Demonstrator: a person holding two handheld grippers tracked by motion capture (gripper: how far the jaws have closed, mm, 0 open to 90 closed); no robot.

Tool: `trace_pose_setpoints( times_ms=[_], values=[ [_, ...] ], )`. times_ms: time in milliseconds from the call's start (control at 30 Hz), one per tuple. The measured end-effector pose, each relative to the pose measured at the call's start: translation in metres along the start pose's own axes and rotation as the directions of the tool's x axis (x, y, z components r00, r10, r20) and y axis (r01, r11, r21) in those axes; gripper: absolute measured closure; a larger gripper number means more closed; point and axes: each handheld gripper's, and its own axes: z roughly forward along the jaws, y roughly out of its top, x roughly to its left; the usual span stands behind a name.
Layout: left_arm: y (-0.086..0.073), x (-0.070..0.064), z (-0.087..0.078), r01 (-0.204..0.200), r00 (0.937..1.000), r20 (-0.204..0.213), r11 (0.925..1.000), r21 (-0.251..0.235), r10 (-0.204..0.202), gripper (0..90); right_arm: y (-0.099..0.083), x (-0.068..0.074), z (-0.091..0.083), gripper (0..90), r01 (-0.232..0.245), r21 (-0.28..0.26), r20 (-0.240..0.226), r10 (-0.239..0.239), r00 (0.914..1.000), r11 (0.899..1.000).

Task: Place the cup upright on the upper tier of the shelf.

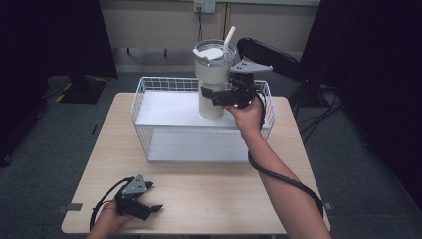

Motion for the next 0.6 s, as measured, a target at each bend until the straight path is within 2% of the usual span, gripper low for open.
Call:
trace_pose_setpoints(
  times_ms=[133, 367, 600],
  values=[
    [0.000, 0.000, 0.000, 0.000, 1.0000, 0.000, 1.0000, -0.001, 0.000, 11.5, -0.002, 0.000, -0.001, 8.7, -0.005, -0.001, 0.004, 0.005, 1.0000, 1.000],
    [0.000, 0.000, 0.000, 0.000, 1.0000, 0.000, 1.0000, 0.000, 0.000, 11.5, -0.007, 0.001, -0.007, 9.5, 0.022, 0.020, 0.009, -0.022, 0.9997, 1.000],
    [0.000, 0.000, 0.000, 0.000, 1.0000, -0.002, 1.0000, -0.003, 0.000, 11.5, -0.012, 0.001, -0.022, 11.3, 0.025, 0.019, 0.005, -0.025, 0.9997, 0.999]
  ],
)
